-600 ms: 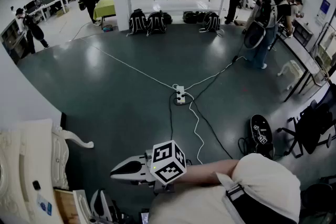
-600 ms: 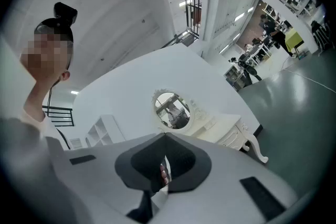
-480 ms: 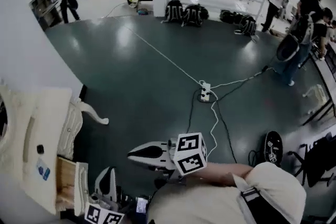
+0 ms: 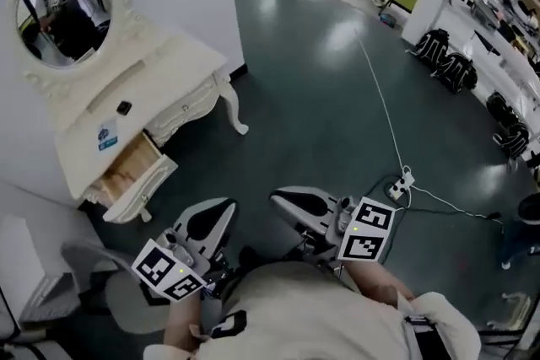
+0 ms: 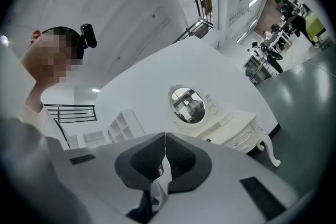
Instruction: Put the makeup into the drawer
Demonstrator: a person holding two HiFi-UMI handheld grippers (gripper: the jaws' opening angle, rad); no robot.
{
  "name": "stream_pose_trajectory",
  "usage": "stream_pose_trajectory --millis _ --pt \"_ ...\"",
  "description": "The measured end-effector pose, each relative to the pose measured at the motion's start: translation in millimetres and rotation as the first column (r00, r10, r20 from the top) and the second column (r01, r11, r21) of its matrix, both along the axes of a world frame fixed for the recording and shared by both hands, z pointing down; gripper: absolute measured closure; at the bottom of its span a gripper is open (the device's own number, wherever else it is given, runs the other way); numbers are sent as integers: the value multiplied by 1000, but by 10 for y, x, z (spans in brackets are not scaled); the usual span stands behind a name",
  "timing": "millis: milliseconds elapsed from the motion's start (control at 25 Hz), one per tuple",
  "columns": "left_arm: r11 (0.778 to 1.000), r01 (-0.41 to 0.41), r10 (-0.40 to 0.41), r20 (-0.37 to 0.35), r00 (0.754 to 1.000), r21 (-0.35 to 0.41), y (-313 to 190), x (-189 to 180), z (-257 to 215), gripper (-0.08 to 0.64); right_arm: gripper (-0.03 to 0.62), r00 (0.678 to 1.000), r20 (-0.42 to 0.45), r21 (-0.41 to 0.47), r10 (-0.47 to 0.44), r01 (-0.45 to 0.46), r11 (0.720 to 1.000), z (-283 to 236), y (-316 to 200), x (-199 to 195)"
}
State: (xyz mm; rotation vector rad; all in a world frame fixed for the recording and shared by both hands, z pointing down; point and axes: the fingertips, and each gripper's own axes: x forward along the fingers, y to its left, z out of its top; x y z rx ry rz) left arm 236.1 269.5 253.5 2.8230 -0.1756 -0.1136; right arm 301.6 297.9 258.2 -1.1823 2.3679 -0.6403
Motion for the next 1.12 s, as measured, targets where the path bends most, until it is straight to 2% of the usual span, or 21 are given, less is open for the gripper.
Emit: stream_pose_trajectory --millis 80,160,240,320,400,600,720,800,880,960,1040,1120 --pt "994 107 -107 -12 994 10 -17 -62 -87 502 566 995 -30 16 -91 91 996 -20 70 -38" --pt "977 211 -211 -24 977 -26 -6 -191 -154 502 565 979 -52 6 -196 197 980 26 142 -128" --pt "968 247 -249 -38 968 -41 -33 -297 -177 502 565 962 -77 -5 -260 261 965 110 116 -238" --pt "957 288 -288 -22 957 -17 -64 -443 -134 502 565 945 -91 -18 -313 312 950 197 52 -409" --pt "933 359 -359 9 933 3 -59 -641 -64 502 565 923 -98 -30 -373 372 928 255 22 -593" --pt "856 517 -516 37 856 -10 25 -1179 -16 502 565 865 -119 -44 -487 486 873 323 -27 -937" --pt "820 572 -572 56 818 8 -17 -1536 -2 502 565 831 -127 -48 -541 540 840 339 -99 -1211" --pt "804 594 -594 67 802 12 -100 -1764 49 502 565 806 -152 -49 -572 572 819 345 -149 -1411" --pt "802 597 -596 81 799 15 -213 -1949 123 502 565 785 -185 -54 -592 593 803 359 -209 -1601" --pt "813 581 -581 101 807 37 -317 -2100 198 502 565 768 -209 -67 -605 606 792 409 -280 -1808" --pt "835 548 -550 115 827 56 -407 -2213 266 502 565 758 -217 -97 -615 610 787 517 -380 -2024" --pt "862 502 -506 108 856 68 -532 -2282 300 502 565 764 -221 -130 -606 593 795 610 -544 -2212"
